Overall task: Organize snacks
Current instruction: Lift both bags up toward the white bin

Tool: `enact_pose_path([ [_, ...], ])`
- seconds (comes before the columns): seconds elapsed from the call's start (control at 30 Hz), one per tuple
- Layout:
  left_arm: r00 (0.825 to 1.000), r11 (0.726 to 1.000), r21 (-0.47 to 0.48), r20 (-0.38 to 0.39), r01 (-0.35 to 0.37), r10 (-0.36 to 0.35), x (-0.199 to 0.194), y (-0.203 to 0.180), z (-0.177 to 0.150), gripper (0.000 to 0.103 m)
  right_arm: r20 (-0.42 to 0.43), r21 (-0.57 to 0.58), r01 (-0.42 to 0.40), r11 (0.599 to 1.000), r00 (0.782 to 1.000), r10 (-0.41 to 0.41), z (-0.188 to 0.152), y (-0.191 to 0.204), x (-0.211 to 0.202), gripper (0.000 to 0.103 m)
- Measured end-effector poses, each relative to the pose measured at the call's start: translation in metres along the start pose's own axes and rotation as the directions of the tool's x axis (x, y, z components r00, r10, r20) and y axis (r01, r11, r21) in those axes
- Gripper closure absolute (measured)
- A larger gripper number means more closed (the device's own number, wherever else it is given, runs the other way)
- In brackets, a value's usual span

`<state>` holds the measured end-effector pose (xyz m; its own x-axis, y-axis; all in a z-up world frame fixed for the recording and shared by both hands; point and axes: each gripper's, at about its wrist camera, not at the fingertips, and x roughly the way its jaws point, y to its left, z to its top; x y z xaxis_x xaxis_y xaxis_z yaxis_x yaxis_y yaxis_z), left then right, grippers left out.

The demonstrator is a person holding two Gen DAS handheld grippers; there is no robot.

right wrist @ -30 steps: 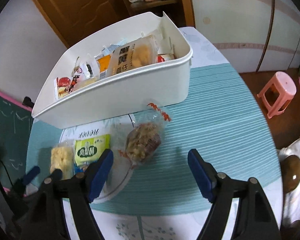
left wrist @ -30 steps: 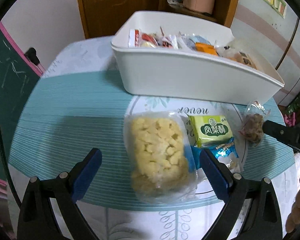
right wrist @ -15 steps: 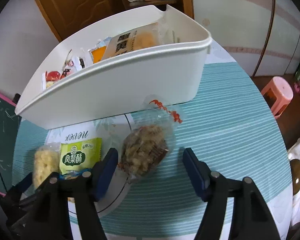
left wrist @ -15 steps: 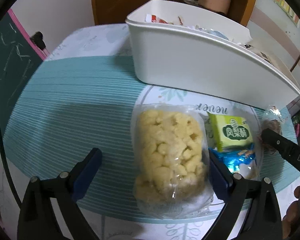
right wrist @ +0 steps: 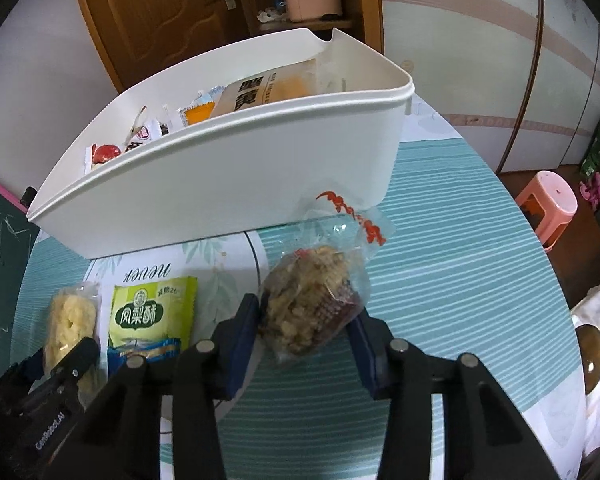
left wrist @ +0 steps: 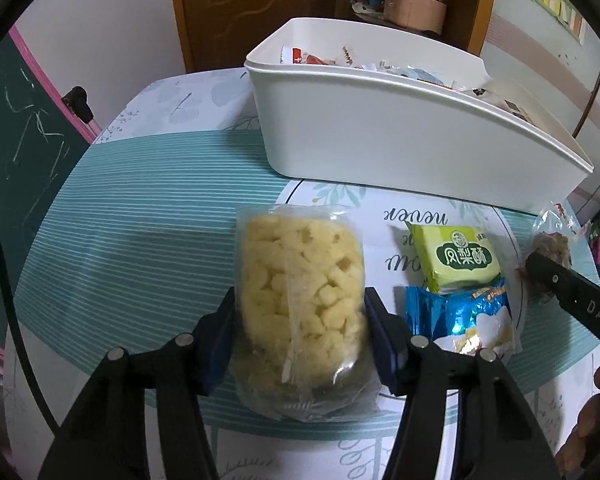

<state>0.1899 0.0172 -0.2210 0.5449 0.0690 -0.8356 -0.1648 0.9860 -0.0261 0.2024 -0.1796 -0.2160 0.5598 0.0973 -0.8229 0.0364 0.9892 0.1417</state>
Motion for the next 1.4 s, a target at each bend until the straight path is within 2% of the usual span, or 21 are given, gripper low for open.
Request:
enact_pose_path([
  [0.2,0.999,1.000,0.004,-0.020,0.027,-0.027,-0.015,0.006,0.000,0.046,-0.055,0.011,-0.063,0.998,0.996,0.064,-0.009,0.005,-0.010,0.059],
  [0.37,0.999,0.999,0.020,0.003,0.051,-0.051,-0.043,0.005,0.013,0.046,-0.041,-0.028,-0.092,0.995,0.995,0.091,-0.012,0.019,-0.033,0.059],
  [0.5,0.998,0.997,0.031,0.025,0.065,-0.066,-0.070,0.004,0.032,0.046,0.001,-0.054,-0.122,0.991,0.993,0.122,-0.003,0.028,-0.062,0.059],
  [0.67,0.989,0.995,0.085,0.127,0.060,-0.071,-0.115,-0.002,0.059,0.046,0.114,-0.115,-0.133,0.984,0.983,0.146,0.017,0.039,-0.114,0.059],
  [0.77,0.978,0.992,0.111,0.190,0.059,-0.080,-0.144,-0.008,0.080,0.046,0.192,-0.146,-0.141,0.979,0.967,0.168,0.040,0.045,-0.151,0.059],
  [0.9,0.950,0.987,0.146,0.292,0.072,-0.113,-0.187,-0.015,0.121,0.046,0.311,-0.206,-0.113,0.972,0.934,0.174,0.078,0.052,-0.203,0.059],
  [1.0,0.930,0.986,0.156,0.349,0.065,-0.117,-0.211,-0.019,0.151,0.046,0.364,-0.226,-0.107,0.968,0.913,0.186,0.105,0.053,-0.229,0.059],
  [1.13,0.906,0.984,0.176,0.412,0.027,-0.098,-0.236,-0.026,0.188,0.046,0.448,-0.251,-0.015,0.968,0.885,0.130,0.143,0.058,-0.252,0.059],
  [1.23,0.892,0.984,0.181,0.446,-0.001,-0.081,-0.242,-0.029,0.211,0.046,0.445,-0.254,0.001,0.967,0.888,0.116,0.170,0.061,-0.250,0.059],
  [1.37,0.861,0.981,0.153,0.509,-0.121,0.027,-0.228,-0.032,0.241,0.046,0.425,-0.236,-0.004,0.972,0.899,0.106,0.208,0.062,-0.238,0.059],
  [1.4,0.862,0.977,0.148,0.504,-0.155,0.060,-0.216,-0.033,0.249,0.046,0.425,-0.231,-0.005,0.973,0.899,0.106,0.213,0.061,-0.235,0.059],
])
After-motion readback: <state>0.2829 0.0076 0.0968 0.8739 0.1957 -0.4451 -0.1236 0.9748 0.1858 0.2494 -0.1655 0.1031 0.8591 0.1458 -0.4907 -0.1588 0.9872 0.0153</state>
